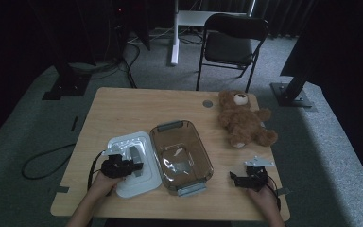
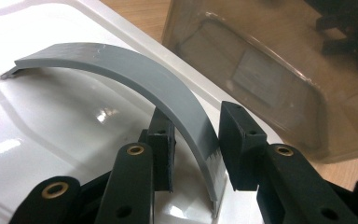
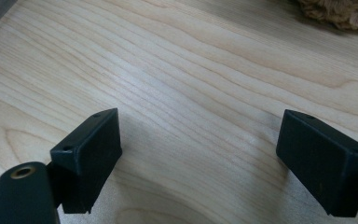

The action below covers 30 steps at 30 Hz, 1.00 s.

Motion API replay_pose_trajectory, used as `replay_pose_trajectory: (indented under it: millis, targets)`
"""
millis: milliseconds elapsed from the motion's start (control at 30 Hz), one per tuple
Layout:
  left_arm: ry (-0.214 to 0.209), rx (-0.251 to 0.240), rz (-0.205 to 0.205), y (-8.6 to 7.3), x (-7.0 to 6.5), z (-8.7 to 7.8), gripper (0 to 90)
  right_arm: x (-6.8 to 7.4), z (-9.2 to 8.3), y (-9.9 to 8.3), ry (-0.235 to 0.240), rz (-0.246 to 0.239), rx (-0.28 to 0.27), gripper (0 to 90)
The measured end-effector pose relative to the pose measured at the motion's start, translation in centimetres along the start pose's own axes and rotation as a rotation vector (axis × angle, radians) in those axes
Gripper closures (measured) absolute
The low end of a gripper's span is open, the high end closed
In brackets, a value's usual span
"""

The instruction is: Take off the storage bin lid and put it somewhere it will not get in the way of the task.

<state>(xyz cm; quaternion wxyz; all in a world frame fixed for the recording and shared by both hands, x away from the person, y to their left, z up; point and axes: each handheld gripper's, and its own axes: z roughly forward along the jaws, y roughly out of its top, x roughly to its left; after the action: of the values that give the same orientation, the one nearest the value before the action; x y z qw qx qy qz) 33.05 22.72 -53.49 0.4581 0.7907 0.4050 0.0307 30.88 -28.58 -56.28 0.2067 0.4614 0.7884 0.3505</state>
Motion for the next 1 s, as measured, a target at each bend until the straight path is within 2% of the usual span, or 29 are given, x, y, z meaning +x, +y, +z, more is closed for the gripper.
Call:
replay_pose_trajectory:
  millis: [67, 100, 200, 267, 300, 400, 633, 733, 800, 900, 933, 1000]
  targets:
    - [0.003, 0.003, -0.004, 0.0, 0.1, 0.1, 66.5, 0.0, 0.0, 0.0, 0.000, 0.001, 0.000, 13.0]
    - [0.011, 0.010, -0.018, 0.0, 0.4, 0.4, 65.7, 0.0, 0.0, 0.0, 0.000, 0.002, 0.000, 13.0]
    - [0.036, 0.016, -0.023, 0.0, 0.6, 0.7, 63.6, 0.0, 0.0, 0.0, 0.000, 0.002, 0.000, 13.0]
    - [0.047, 0.016, -0.022, 0.0, 0.6, 0.8, 57.2, 0.0, 0.0, 0.0, -0.001, 0.003, 0.000, 13.0]
    - [0.103, 0.028, -0.008, 0.1, 0.4, 0.9, 49.3, 0.0, 0.0, 0.0, -0.001, 0.003, 0.000, 13.0]
    - [0.157, 0.038, 0.000, 0.1, 0.2, 0.8, 37.9, 0.0, 0.0, 0.0, -0.001, 0.003, 0.000, 13.0]
    - [0.193, 0.029, 0.001, -0.1, 0.0, -0.2, 37.0, 0.0, 0.0, 0.0, -0.002, 0.000, 0.000, 13.0]
    - [0.200, 0.010, 0.001, -0.1, -0.1, -0.9, 37.0, 0.0, 0.0, 0.0, -0.002, 0.000, 0.000, 13.0]
    - [0.188, -0.005, -0.004, -0.1, -0.1, -1.5, 32.5, 0.0, 0.0, 0.0, -0.002, 0.001, 0.001, 13.0]
    - [0.210, -0.006, 0.000, -0.3, -0.2, -2.1, 32.1, 0.0, 0.0, 0.0, -0.002, 0.001, 0.000, 13.0]
    - [0.229, 0.001, -0.002, -0.4, -0.1, -2.2, 28.7, 0.0, 0.0, 0.0, -0.003, 0.002, 0.000, 13.0]
    - [0.264, 0.004, 0.001, -0.6, -0.1, -2.5, 27.5, 0.0, 0.0, 0.0, -0.003, 0.002, 0.000, 13.0]
